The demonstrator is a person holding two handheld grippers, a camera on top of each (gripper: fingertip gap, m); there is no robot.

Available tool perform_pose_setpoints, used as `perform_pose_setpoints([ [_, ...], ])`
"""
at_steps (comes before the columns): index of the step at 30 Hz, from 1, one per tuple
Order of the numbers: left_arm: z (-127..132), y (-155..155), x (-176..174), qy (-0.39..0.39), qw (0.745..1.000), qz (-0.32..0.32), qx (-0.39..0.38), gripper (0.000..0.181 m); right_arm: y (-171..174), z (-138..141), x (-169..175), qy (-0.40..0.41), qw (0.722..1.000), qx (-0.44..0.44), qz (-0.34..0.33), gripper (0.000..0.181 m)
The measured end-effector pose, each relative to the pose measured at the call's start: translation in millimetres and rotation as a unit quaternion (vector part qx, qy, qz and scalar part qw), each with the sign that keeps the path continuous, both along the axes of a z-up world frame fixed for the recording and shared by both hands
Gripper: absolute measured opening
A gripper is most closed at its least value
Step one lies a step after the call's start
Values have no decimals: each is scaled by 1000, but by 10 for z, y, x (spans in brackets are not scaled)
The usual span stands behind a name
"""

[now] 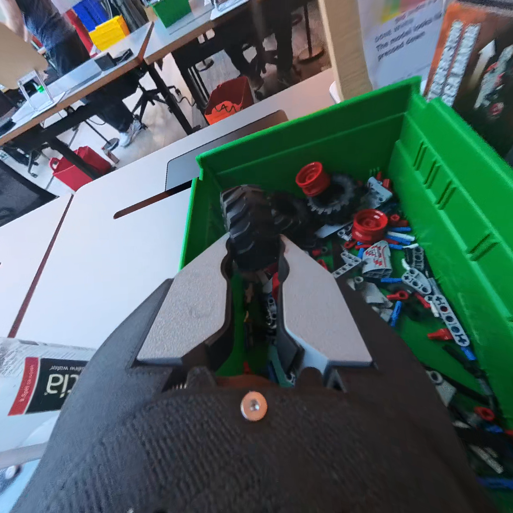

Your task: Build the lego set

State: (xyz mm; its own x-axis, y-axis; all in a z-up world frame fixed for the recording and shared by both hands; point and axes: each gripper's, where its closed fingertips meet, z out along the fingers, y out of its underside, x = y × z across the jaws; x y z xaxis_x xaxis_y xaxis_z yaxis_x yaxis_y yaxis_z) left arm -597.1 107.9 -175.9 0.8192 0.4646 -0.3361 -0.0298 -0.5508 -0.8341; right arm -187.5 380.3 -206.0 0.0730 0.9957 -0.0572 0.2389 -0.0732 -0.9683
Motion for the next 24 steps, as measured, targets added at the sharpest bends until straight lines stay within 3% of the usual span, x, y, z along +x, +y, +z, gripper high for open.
perform_pose_setpoints([
  [9,-242,5,-83,-22,999,24,-33,25,-36,-1,-16,-1,1000,3,5,7],
  [12,38,16,-70,12,999,23,22,25,-59,4,-22,-2,1000,5,8,6],
  [15,324,38,78,16,996,-19,84,25,-70,6,-25,-2,1000,9,9,5],
  [19,-189,40,137,-62,997,-34,-34,33,-68,-13,-34,-5,1000,7,9,5],
  [24,305,105,335,-101,984,-92,113,30,-91,-8,-39,-7,1000,11,12,4],
])
